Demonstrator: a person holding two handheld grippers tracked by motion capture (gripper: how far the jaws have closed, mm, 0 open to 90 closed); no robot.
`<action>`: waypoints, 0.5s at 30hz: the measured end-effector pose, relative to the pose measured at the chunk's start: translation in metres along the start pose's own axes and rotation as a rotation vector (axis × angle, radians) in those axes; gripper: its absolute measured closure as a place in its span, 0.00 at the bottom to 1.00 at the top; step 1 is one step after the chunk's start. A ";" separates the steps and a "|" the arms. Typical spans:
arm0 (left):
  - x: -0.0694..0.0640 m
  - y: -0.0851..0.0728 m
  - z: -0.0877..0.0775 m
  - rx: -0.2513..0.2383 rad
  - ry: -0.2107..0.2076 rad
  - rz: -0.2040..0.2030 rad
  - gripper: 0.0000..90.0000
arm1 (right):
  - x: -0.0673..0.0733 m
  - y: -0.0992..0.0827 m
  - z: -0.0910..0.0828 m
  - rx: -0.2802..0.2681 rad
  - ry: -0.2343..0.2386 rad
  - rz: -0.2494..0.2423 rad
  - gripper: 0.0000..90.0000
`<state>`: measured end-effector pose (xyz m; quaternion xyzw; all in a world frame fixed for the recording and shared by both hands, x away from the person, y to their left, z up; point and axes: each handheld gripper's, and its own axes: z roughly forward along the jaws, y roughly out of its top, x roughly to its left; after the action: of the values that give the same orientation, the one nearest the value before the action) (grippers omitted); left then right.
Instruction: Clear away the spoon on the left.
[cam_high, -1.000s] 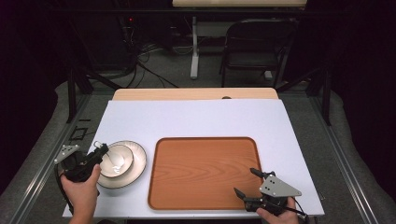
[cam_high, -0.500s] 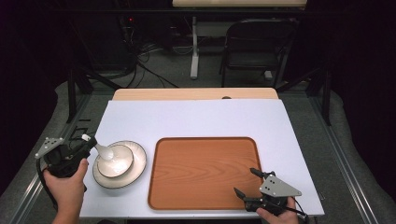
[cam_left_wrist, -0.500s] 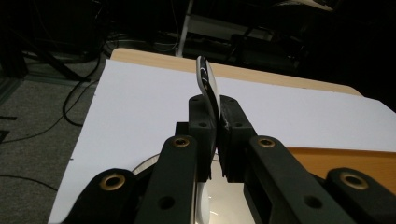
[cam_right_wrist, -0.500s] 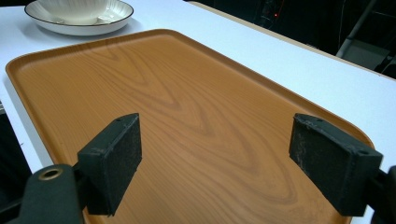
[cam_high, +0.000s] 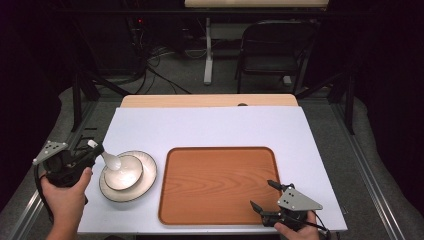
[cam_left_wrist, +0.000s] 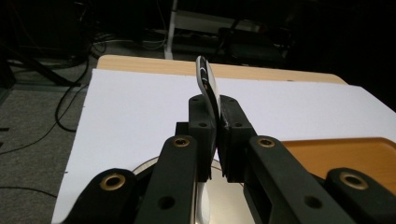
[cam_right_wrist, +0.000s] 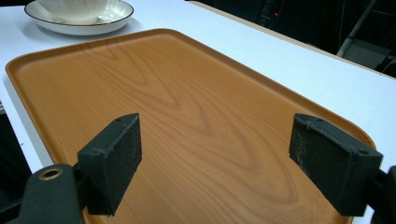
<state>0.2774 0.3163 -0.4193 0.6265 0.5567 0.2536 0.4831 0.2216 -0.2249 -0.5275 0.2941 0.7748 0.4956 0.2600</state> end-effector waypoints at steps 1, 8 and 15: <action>-0.002 0.001 0.000 0.007 -0.010 0.009 0.95 | 0.000 0.000 0.000 0.000 0.000 0.000 0.19; -0.022 0.012 0.002 0.062 -0.056 0.081 0.95 | 0.000 0.000 0.000 0.001 -0.001 0.001 0.19; -0.044 0.017 0.009 0.115 -0.091 0.157 0.95 | 0.000 0.000 0.000 0.000 -0.001 0.000 0.19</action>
<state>0.2818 0.2735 -0.3983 0.7056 0.4971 0.2297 0.4497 0.2216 -0.2251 -0.5274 0.2941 0.7747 0.4955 0.2604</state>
